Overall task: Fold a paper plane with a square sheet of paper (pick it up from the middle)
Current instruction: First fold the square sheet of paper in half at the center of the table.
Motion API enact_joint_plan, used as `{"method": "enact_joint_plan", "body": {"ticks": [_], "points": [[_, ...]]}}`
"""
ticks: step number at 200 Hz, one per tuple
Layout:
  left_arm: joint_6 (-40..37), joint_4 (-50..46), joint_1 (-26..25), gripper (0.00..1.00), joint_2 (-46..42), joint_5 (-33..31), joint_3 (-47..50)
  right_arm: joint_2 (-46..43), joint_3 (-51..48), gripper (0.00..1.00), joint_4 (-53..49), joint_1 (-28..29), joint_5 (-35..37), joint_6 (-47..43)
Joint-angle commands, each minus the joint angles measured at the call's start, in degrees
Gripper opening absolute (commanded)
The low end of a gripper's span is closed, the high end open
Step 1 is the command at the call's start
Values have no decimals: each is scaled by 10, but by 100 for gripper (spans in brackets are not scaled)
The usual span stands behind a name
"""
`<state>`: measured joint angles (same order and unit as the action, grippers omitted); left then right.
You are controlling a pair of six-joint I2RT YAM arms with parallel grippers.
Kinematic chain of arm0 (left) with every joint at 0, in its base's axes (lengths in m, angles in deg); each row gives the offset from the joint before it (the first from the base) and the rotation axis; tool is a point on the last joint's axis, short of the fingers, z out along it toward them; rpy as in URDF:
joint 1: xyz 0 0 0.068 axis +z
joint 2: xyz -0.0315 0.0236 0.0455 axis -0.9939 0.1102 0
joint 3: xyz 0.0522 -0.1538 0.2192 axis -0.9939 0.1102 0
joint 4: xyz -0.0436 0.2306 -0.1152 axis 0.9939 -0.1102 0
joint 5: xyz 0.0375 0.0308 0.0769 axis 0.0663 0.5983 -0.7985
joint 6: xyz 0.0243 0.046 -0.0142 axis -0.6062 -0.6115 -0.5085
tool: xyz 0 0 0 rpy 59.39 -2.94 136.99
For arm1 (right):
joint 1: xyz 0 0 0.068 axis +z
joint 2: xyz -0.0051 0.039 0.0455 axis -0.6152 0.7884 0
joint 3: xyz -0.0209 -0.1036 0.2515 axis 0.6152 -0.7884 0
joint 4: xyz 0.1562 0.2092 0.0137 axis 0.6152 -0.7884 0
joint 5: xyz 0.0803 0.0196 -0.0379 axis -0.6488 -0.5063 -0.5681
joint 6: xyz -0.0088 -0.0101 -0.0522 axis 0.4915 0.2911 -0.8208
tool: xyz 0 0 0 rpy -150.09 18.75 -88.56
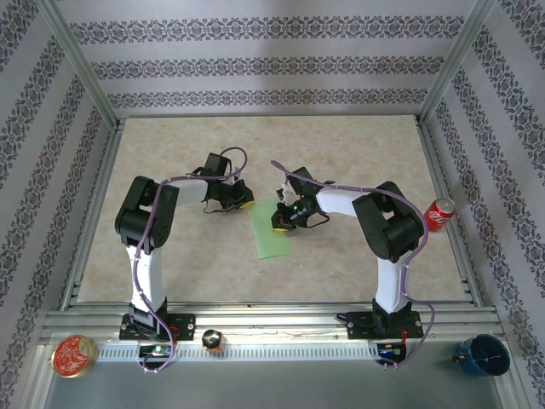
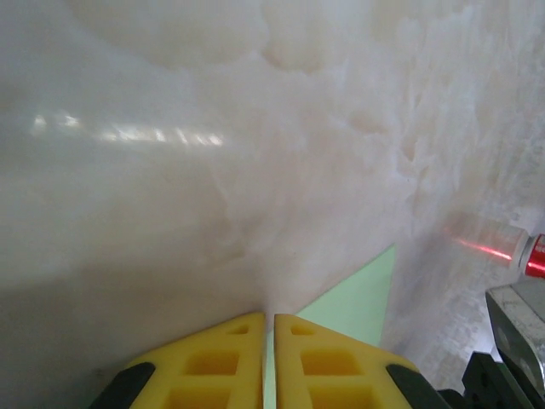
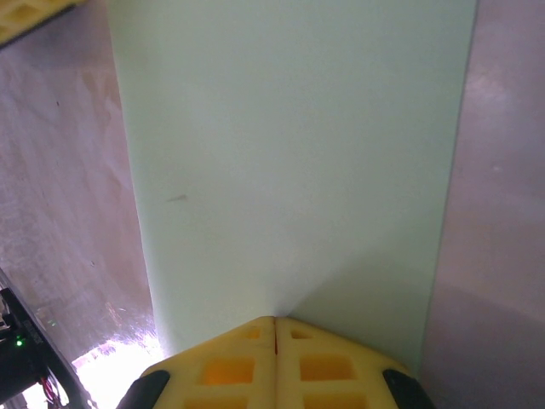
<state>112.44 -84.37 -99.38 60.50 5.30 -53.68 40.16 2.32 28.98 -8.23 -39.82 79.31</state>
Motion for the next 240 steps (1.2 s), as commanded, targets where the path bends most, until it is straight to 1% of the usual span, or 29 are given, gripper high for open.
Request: {"method": "enact_joint_plan", "body": {"ticks": [1,35,81,116,135,149,174,193,216,240], "points": [[-22,-48,21,13,-5,-39,-27,9,-26,0,-58,-5,44,-2],[-16,-49,18,14,-50,-16,-27,3,-26,0,-53,-5,45,4],[0,-14,-15,14,-114,19,38,-1,-25,0,-51,-5,50,9],[2,25,-47,13,-113,53,77,-3,-27,0,-51,-5,50,8],[-1,37,-51,13,-92,66,84,-3,-27,0,-53,-4,52,9],[-9,42,-51,13,-79,61,88,-7,-29,0,-54,-3,59,10],[-19,35,-48,12,-66,5,88,-7,-34,0,-50,-2,59,12],[4,58,-40,12,-46,-2,88,-2,-34,0,-48,-1,58,12],[33,51,-28,13,-39,-31,88,-3,-36,0,-46,0,59,13],[56,78,-14,12,-46,-32,100,-2,-34,0,-47,0,57,14]]}}
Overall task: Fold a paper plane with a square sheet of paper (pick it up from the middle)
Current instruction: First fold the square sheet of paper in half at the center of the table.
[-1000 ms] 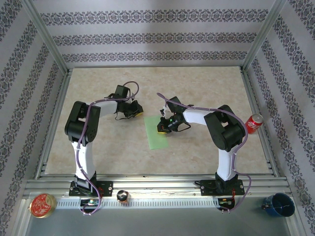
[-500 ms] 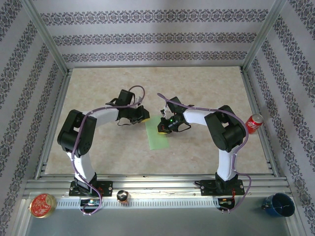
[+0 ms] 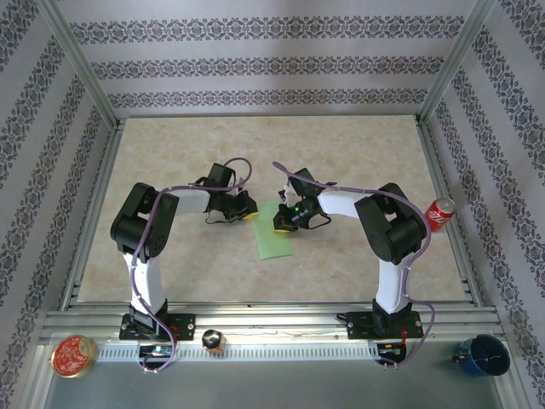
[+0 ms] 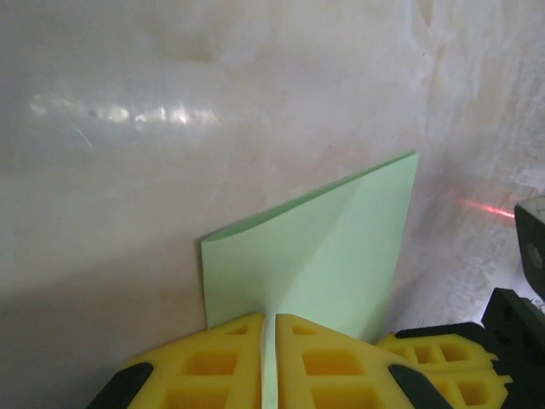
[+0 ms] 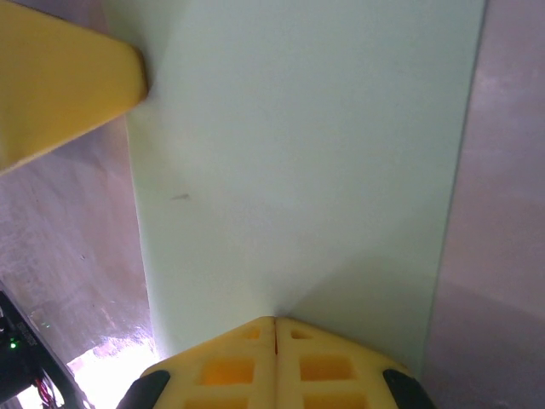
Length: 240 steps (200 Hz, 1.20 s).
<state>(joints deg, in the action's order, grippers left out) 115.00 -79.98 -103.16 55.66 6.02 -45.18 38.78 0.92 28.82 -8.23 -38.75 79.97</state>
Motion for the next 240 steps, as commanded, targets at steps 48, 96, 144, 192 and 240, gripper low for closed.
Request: {"method": "enact_joint_plan", "body": {"ticks": [48,96,144,192,240], "points": [[51,37,35,12,14,-33,-15,6,-20,0,-45,0,44,10],[61,16,37,13,13,-48,-38,5,-24,0,-42,0,43,11],[54,13,32,14,-52,-16,-22,6,-20,0,-39,0,44,14],[36,18,-9,14,-107,34,39,1,-25,0,-25,1,60,30],[48,66,-36,14,-88,55,74,4,-17,0,-11,5,60,47]]}}
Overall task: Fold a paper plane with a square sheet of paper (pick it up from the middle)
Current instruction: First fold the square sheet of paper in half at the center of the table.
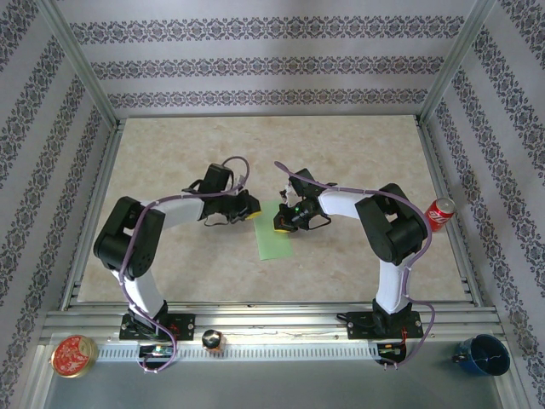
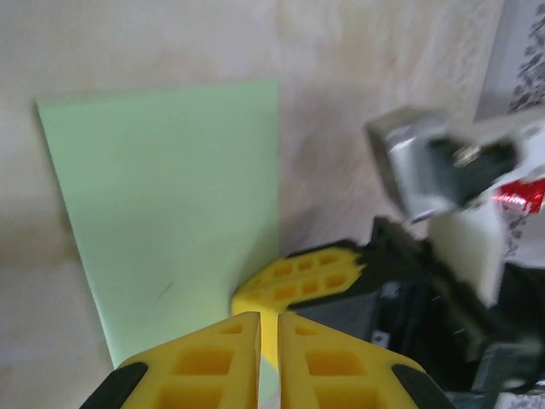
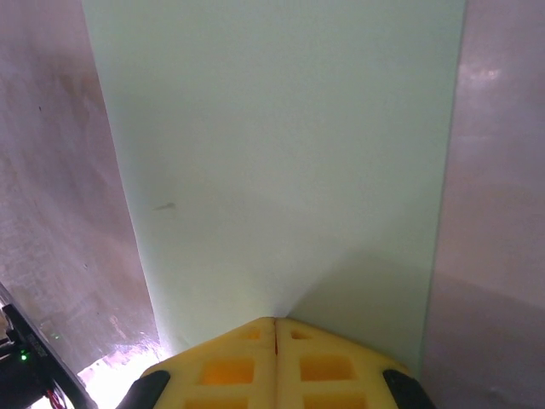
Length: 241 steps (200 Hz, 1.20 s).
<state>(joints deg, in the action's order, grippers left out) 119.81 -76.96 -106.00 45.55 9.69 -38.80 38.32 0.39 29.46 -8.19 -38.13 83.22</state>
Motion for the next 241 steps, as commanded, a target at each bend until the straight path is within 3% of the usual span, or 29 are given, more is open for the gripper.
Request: {"method": "enact_joint_plan", "body": {"ticks": [1,75,164,241], "points": [[1,36,-8,14,14,18,10,9,-12,0,-18,4,54,15],[2,74,-13,13,65,3,56,10,-16,0,-18,6,57,15],[-6,26,-31,16,-22,-13,50,16,1,0,-16,7,66,27],[30,38,-72,10,-4,-32,87,16,-3,0,-13,8,64,28]]}}
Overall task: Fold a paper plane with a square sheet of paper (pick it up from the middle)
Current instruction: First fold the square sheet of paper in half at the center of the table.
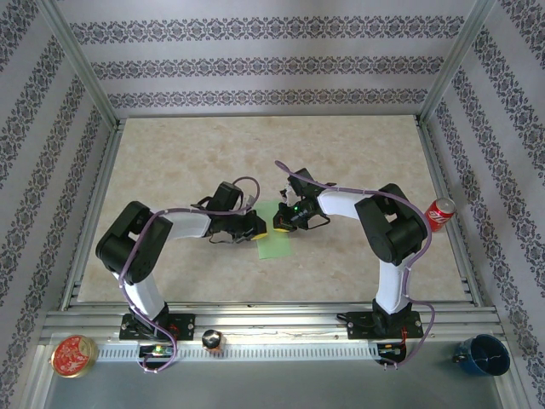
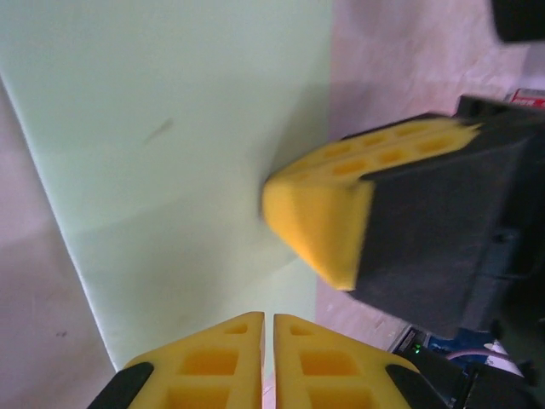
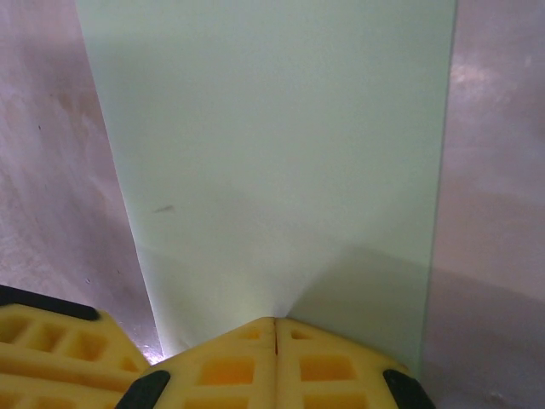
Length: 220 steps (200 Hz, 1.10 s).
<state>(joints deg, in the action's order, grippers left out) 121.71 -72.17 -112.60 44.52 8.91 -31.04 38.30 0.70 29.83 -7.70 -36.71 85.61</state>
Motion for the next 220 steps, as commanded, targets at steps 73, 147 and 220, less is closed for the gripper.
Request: {"method": "enact_joint_plan", "body": {"ticks": [73,147,220], "points": [[-22,-13,-6,12,19,-34,45,16,-18,0,-10,3,52,7],[-6,23,-19,14,-71,-28,57,16,-14,0,-13,1,51,4],[0,30,-52,13,-53,-50,100,18,-7,0,-20,0,49,0]]}}
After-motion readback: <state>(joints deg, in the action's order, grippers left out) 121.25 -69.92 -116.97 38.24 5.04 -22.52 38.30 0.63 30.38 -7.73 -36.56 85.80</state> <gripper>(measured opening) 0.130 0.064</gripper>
